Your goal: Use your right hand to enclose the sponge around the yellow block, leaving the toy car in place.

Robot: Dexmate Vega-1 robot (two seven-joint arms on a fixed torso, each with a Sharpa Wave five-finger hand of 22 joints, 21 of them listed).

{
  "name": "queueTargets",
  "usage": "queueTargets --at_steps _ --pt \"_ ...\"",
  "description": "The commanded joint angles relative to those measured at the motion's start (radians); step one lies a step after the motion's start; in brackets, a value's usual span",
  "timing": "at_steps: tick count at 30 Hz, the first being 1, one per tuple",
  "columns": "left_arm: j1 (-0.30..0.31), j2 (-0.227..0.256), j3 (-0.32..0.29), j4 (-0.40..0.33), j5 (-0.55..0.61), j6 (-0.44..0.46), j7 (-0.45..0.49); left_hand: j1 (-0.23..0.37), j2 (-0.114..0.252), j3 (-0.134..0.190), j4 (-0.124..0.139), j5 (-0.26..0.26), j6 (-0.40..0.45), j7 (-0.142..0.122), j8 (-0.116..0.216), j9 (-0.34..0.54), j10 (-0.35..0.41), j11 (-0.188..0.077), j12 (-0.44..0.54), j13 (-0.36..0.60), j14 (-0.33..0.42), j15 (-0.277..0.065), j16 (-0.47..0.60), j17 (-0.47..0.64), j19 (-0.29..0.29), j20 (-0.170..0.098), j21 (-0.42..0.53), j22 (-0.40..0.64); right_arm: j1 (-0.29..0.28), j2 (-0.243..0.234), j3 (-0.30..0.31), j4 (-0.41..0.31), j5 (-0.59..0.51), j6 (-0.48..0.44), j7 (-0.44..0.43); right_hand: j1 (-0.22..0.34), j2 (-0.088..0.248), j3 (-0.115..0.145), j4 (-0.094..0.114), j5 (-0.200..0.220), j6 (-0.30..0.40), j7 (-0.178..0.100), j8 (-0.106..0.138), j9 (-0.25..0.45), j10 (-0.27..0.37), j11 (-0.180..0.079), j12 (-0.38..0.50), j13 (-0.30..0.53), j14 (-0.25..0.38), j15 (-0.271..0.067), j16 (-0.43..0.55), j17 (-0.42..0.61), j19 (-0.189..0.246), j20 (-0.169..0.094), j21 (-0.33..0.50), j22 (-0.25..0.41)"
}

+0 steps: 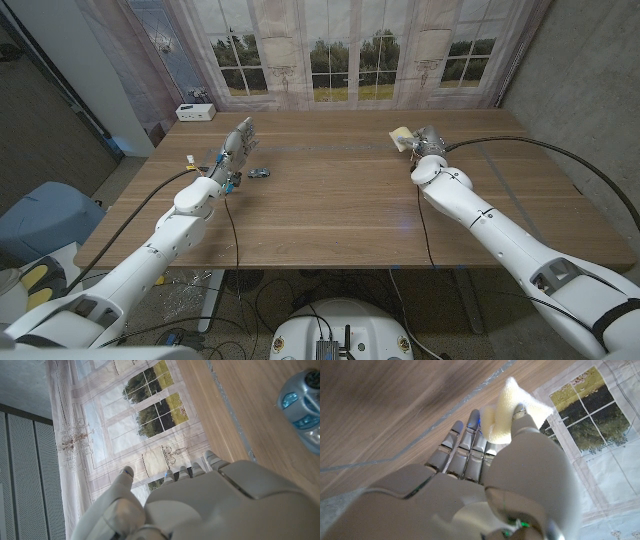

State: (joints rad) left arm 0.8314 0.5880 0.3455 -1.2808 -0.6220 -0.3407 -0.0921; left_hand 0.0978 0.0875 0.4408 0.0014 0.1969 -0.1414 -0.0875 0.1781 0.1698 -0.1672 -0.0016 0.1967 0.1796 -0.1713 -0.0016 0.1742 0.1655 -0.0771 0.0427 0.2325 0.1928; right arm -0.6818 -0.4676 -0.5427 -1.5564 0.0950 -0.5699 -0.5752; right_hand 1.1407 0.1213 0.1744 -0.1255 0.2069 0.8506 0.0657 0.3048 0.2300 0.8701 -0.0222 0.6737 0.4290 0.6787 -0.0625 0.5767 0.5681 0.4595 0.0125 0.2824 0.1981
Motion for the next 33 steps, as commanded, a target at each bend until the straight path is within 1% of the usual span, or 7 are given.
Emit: queueTargets --at_steps 1,11,15,21,29,33 --pt "0.013 0.006 -0.003 -0.021 0.003 -0.002 0.007 0.001 0.006 0.000 -0.007 0.007 -0.003 -0.005 0.002 0.002 -0.003 0.002 0.003 0.003 -0.017 0.006 0.005 0.005 -0.001 0.010 -0.007 0.004 -0.072 -0.032 0.086 -0.060 0.131 0.113 0.030 0.046 0.059 0.009 0.003 -0.005 0.157 -0.146 0.009 0.005 0.073 -0.078 0.011 0.002 0.001 -0.156 -0.002 0.008 0.010 0.002 0.010 0.002" --pt "0.032 0.012 -0.008 -0.045 0.003 -0.005 0.017 0.001 0.007 0.000 -0.007 0.007 -0.003 -0.006 0.002 0.002 -0.002 0.004 0.003 0.003 -0.017 0.007 0.005 0.005 -0.001 0.009 -0.007 0.004 -0.117 -0.048 0.132 -0.087 0.221 0.202 0.058 0.042 0.059 0.013 0.007 -0.010 0.156 -0.144 0.007 0.007 0.072 -0.077 0.016 0.003 0.000 -0.152 -0.005 0.017 0.017 0.005 0.016 0.004" --pt "0.039 0.016 -0.010 -0.054 0.003 -0.004 0.020 0.002 0.007 0.000 -0.008 0.007 -0.003 -0.006 0.002 0.002 -0.002 0.003 0.003 0.003 -0.017 0.006 0.005 0.005 -0.001 0.009 -0.007 0.004 -0.131 -0.053 0.151 -0.090 0.267 0.242 0.085 0.042 0.058 0.015 0.008 -0.011 0.155 -0.142 0.007 0.009 0.073 -0.074 0.018 0.003 0.000 -0.153 -0.005 0.021 0.019 0.006 0.018 0.004" --pt "0.049 0.021 -0.014 -0.067 0.004 -0.004 0.026 0.002 0.007 0.000 -0.008 0.007 -0.003 -0.004 0.002 0.002 -0.002 0.002 0.003 0.003 -0.016 0.007 0.005 0.005 -0.001 0.010 -0.007 0.004 -0.145 -0.058 0.165 -0.092 0.313 0.287 0.108 0.041 0.059 0.018 0.009 -0.013 0.152 -0.139 0.006 0.012 0.071 -0.076 0.020 0.004 0.000 -0.153 -0.007 0.026 0.020 0.006 0.020 0.005" --pt "0.061 0.026 -0.020 -0.078 0.000 -0.006 0.028 0.002 0.007 0.000 -0.008 0.007 -0.003 -0.005 0.002 0.002 -0.001 0.006 0.003 0.003 -0.016 0.008 0.005 0.005 -0.001 0.010 -0.007 0.004 -0.167 -0.062 0.184 -0.097 0.379 0.356 0.152 0.040 0.059 0.021 0.011 -0.015 0.152 -0.138 0.007 0.014 0.072 -0.071 0.023 0.003 0.002 -0.152 -0.006 0.033 0.025 0.008 0.024 0.006" --pt "0.064 0.028 -0.022 -0.080 0.000 -0.008 0.028 0.002 0.007 -0.001 -0.009 0.007 -0.003 -0.005 0.002 0.002 -0.003 0.002 0.003 0.003 -0.016 0.008 0.005 0.005 -0.001 0.010 -0.007 0.004 -0.174 -0.064 0.190 -0.099 0.409 0.384 0.175 0.039 0.059 0.022 0.012 -0.016 0.151 -0.137 0.006 0.015 0.071 -0.072 0.025 0.005 0.003 -0.151 -0.006 0.036 0.028 0.009 0.026 0.007"
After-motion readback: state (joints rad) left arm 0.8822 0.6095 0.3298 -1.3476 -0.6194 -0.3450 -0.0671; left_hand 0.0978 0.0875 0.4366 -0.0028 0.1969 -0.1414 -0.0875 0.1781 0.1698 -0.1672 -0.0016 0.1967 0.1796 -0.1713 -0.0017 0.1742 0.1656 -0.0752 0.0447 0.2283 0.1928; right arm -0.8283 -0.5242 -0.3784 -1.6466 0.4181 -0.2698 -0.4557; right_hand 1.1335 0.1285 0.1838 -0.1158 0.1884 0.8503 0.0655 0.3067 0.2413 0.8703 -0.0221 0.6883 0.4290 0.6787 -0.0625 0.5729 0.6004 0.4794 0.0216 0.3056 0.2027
